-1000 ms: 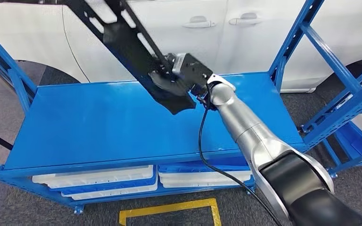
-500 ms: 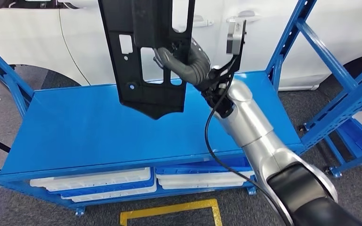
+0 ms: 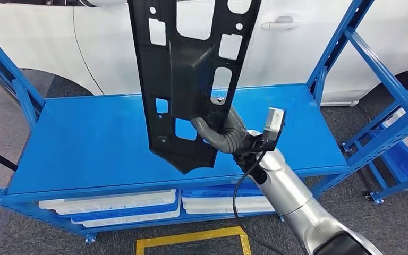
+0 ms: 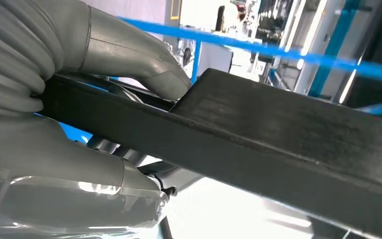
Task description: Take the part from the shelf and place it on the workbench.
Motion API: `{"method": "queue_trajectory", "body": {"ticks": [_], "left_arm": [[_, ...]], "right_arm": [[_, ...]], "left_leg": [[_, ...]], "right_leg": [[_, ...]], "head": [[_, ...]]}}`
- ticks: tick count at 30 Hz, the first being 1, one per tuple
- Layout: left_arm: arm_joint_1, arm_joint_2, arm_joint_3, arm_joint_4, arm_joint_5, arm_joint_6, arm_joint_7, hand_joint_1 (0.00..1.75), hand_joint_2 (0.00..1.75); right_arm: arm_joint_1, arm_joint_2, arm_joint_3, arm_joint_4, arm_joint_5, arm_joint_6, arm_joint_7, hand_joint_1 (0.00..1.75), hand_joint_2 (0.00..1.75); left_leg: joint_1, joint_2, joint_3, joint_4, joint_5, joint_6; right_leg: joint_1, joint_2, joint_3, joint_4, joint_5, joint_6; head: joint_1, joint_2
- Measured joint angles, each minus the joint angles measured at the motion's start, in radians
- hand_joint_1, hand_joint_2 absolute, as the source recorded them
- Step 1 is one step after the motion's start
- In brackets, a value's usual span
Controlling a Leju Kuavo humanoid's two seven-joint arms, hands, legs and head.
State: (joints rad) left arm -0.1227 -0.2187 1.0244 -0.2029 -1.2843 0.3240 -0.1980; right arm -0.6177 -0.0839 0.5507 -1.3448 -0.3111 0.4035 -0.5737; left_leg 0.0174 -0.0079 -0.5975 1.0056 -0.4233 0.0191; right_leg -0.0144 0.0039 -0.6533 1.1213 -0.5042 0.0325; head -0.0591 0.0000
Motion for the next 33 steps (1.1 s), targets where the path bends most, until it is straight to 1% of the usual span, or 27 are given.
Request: {"method": "queue_trajectory", "body": {"ticks": [1, 2, 3, 4, 5, 7, 8, 9, 10, 12, 13, 14, 15, 17, 18, 19, 20, 22, 23, 24, 26, 27, 28, 29, 30, 32, 33], "left_arm": [[0.001, 0.000, 0.001, 0.000, -0.002, 0.001, 0.004, 0.00, 1.75], [0.003, -0.001, 0.001, 0.000, -0.004, 0.002, 0.009, 0.00, 1.75], [0.006, -0.001, 0.001, 0.000, -0.006, 0.003, 0.013, 0.00, 1.75], [0.009, -0.001, 0.001, 0.000, -0.008, 0.004, 0.016, 0.00, 1.75], [0.011, -0.001, 0.001, 0.000, -0.010, 0.004, 0.018, 0.00, 1.75], [0.012, -0.002, 0.001, 0.000, -0.012, 0.006, 0.023, 0.00, 1.75], [0.012, -0.003, 0.001, 0.000, -0.012, 0.007, 0.025, 0.00, 1.75], [0.011, -0.003, 0.001, 0.000, -0.011, 0.009, 0.027, 0.00, 1.75], [0.011, -0.003, 0.001, 0.000, -0.011, 0.010, 0.030, 0.00, 1.75], [0.010, -0.004, 0.001, 0.000, -0.014, 0.011, 0.036, 0.00, 1.75], [0.009, -0.004, 0.001, 0.000, -0.017, 0.011, 0.040, 0.00, 1.75], [0.009, -0.004, 0.001, 0.000, -0.020, 0.010, 0.043, 0.00, 1.75], [0.009, -0.004, 0.000, 0.000, -0.022, 0.007, 0.048, 0.00, 1.75], [0.009, -0.004, 0.000, 0.000, -0.024, 0.002, 0.060, 0.00, 1.75], [0.009, -0.004, 0.000, 0.000, -0.024, 0.000, 0.065, 0.00, 1.75], [0.009, -0.004, 0.000, 0.000, -0.023, -0.001, 0.070, 0.00, 1.75], [0.008, -0.004, 0.000, 0.000, -0.022, -0.001, 0.075, 0.00, 1.75], [0.006, -0.004, 0.000, 0.000, -0.019, -0.001, 0.084, 0.00, 1.75], [0.004, -0.003, 0.000, 0.000, -0.017, -0.001, 0.087, 0.00, 1.75], [0.003, -0.003, 0.000, 0.000, -0.015, -0.002, 0.088, 0.00, 1.75], [0.002, -0.003, 0.001, 0.000, -0.012, -0.003, 0.089, 0.00, 1.75], [0.002, -0.004, 0.001, 0.000, -0.011, -0.004, 0.090, 0.00, 1.75], [0.002, -0.004, 0.002, 0.000, -0.010, -0.004, 0.090, 0.00, 1.75], [0.001, -0.004, 0.002, 0.000, -0.008, -0.005, 0.090, 0.00, 1.75], [0.001, -0.004, 0.002, 0.000, -0.006, -0.006, 0.089, 0.00, 1.75], [0.001, -0.004, 0.002, 0.000, -0.002, -0.007, 0.088, 0.00, 1.75], [0.002, -0.004, 0.002, 0.000, -0.001, -0.008, 0.087, 0.00, 1.75]], "right_arm": [[0.033, -0.008, -0.003, -0.031, 0.016, -0.009, -0.009, 1.75, 1.75], [0.072, -0.017, -0.009, -0.061, 0.030, -0.016, -0.015, 1.75, 1.75], [0.111, -0.025, -0.016, -0.089, 0.042, -0.021, -0.020, 1.75, 1.75], [0.149, -0.032, -0.023, -0.114, 0.053, -0.024, -0.025, 1.75, 1.75], [0.182, -0.039, -0.031, -0.136, 0.064, -0.025, -0.029, 1.75, 1.75], [0.226, -0.047, -0.046, -0.171, 0.084, -0.026, -0.034, 1.75, 1.75], [0.240, -0.049, -0.053, -0.186, 0.093, -0.026, -0.035, 1.75, 1.75], [0.251, -0.050, -0.062, -0.199, 0.101, -0.026, -0.033, 1.75, 1.75], [0.260, -0.050, -0.071, -0.210, 0.109, -0.026, -0.028, 1.75, 1.75], [0.275, -0.050, -0.088, -0.228, 0.121, -0.028, -0.013, 1.75, 1.75], [0.280, -0.050, -0.096, -0.236, 0.124, -0.028, -0.005, 1.75, 1.75], [0.284, -0.050, -0.102, -0.244, 0.126, -0.029, 0.000, 1.75, 1.75], [0.289, -0.050, -0.109, -0.251, 0.127, -0.029, 0.005, 1.75, 1.75], [0.301, -0.051, -0.122, -0.260, 0.130, -0.028, 0.015, 1.75, 1.75], [0.308, -0.051, -0.128, -0.262, 0.131, -0.028, 0.019, 1.75, 1.75], [0.313, -0.052, -0.133, -0.263, 0.131, -0.027, 0.022, 1.75, 1.75], [0.317, -0.052, -0.139, -0.263, 0.130, -0.026, 0.023, 1.75, 1.75], [0.317, -0.052, -0.150, -0.266, 0.125, -0.026, 0.023, 1.75, 1.75], [0.316, -0.052, -0.157, -0.267, 0.122, -0.026, 0.024, 1.75, 1.75], [0.313, -0.052, -0.162, -0.268, 0.120, -0.026, 0.024, 1.75, 1.75], [0.309, -0.051, -0.172, -0.268, 0.115, -0.026, 0.027, 1.75, 1.75], [0.308, -0.051, -0.176, -0.268, 0.113, -0.026, 0.030, 1.75, 1.75], [0.307, -0.051, -0.181, -0.268, 0.112, -0.025, 0.033, 1.75, 1.75], [0.305, -0.050, -0.187, -0.268, 0.111, -0.024, 0.036, 1.75, 1.75], [0.305, -0.050, -0.193, -0.268, 0.111, -0.022, 0.038, 1.75, 1.75], [0.307, -0.049, -0.203, -0.266, 0.110, -0.020, 0.041, 1.75, 1.75], [0.309, -0.048, -0.206, -0.264, 0.110, -0.019, 0.041, 1.75, 1.75]], "left_leg": [[0.000, 0.000, 0.000, 0.000, 0.000, 0.003], [-0.001, 0.000, 0.000, 0.000, -0.001, 0.004], [-0.001, -0.001, 0.000, 0.000, -0.002, 0.005], [-0.001, -0.002, 0.000, 0.001, -0.003, 0.005], [-0.001, -0.003, 0.001, 0.003, -0.004, 0.004], [-0.003, -0.004, 0.000, 0.009, -0.009, -0.002], [-0.005, -0.004, 0.000, 0.012, -0.012, -0.006], [-0.007, -0.003, 0.000, 0.014, -0.014, -0.011], [-0.008, -0.003, 0.001, 0.013, -0.014, -0.016], [-0.008, -0.002, 0.002, 0.013, -0.016, -0.026], [-0.008, -0.001, -0.002, 0.023, -0.025, -0.031], [-0.007, 0.000, -0.012, 0.051, -0.045, -0.036], [-0.006, 0.001, -0.034, 0.102, -0.077, -0.040], [-0.005, 0.002, -0.092, 0.239, -0.144, -0.046], [-0.005, 0.002, -0.112, 0.289, -0.161, -0.047], [-0.005, 0.002, -0.114, 0.301, -0.158, -0.047], [-0.005, 0.002, -0.096, 0.269, -0.136, -0.044], [-0.007, 0.002, -0.019, 0.126, -0.076, -0.034], [-0.009, 0.002, 0.012, 0.063, -0.053, -0.028], [-0.012, 0.001, 0.031, 0.025, -0.041, -0.023], [-0.017, 0.000, 0.033, 0.011, -0.032, -0.015], [-0.014, 0.001, 0.032, 0.007, -0.025, -0.009], [-0.012, 0.001, 0.031, 0.000, -0.017, -0.003], [-0.010, 0.003, 0.028, -0.006, -0.008, 0.004], [-0.007, 0.004, 0.022, -0.011, 0.001, 0.008], [-0.008, 0.005, 0.004, -0.012, 0.013, 0.012], [-0.009, 0.005, -0.007, -0.010, 0.020, 0.012]], "right_leg": [[0.000, 0.000, -0.033, 0.069, -0.034, 0.003], [0.000, 0.000, -0.064, 0.134, -0.059, 0.005], [0.000, 0.000, -0.085, 0.174, -0.068, 0.007], [0.000, 0.000, -0.087, 0.175, -0.057, 0.006], [0.000, 0.000, -0.068, 0.134, -0.028, 0.005], [0.001, -0.001, 0.002, -0.008, 0.036, -0.002], [0.003, 0.000, 0.029, -0.062, 0.055, -0.007], [0.006, 0.000, 0.043, -0.091, 0.062, -0.013], [0.008, 0.001, 0.045, -0.097, 0.061, -0.019], [0.007, 0.001, 0.045, -0.101, 0.065, -0.031], [0.005, 0.000, 0.046, -0.104, 0.067, -0.038], [0.002, -0.001, 0.048, -0.107, 0.069, -0.044], [0.002, -0.003, 0.048, -0.108, 0.070, -0.049], [0.004, -0.004, 0.048, -0.108, 0.070, -0.054], [0.005, -0.005, 0.048, -0.107, 0.070, -0.054], [0.006, -0.005, 0.047, -0.105, 0.071, -0.055], [0.007, -0.005, 0.047, -0.103, 0.071, -0.055], [0.008, -0.003, 0.047, -0.100, 0.072, -0.053], [0.010, -0.003, 0.046, -0.099, 0.073, -0.051], [0.011, -0.003, 0.045, -0.098, 0.076, -0.046], [0.011, -0.003, 0.043, -0.101, 0.082, -0.034], [0.010, -0.004, 0.042, -0.102, 0.084, -0.028], [0.009, -0.003, 0.039, -0.098, 0.076, -0.022], [0.009, -0.003, 0.031, -0.079, 0.055, -0.017], [0.008, -0.003, 0.016, -0.040, 0.019, -0.013], [0.004, -0.003, -0.029, 0.089, -0.067, -0.005], [0.002, -0.003, -0.045, 0.146, -0.094, -0.002]], "head": [[0.000, 0.000], [0.000, 0.000], [0.000, 0.000], [0.000, 0.000], [0.000, 0.000], [0.000, 0.000], [0.000, 0.000], [0.000, 0.000], [0.000, 0.000], [0.000, 0.000], [0.000, 0.000], [0.000, 0.000], [0.000, 0.000], [0.000, 0.000], [0.000, 0.000], [0.000, 0.000], [0.000, 0.000], [0.000, 0.000], [0.000, 0.000], [0.000, 0.000], [0.000, 0.000], [0.000, 0.000], [0.000, 0.000], [0.000, 0.000], [0.000, 0.000], [0.000, 0.000], [0.000, 0.000]]}}
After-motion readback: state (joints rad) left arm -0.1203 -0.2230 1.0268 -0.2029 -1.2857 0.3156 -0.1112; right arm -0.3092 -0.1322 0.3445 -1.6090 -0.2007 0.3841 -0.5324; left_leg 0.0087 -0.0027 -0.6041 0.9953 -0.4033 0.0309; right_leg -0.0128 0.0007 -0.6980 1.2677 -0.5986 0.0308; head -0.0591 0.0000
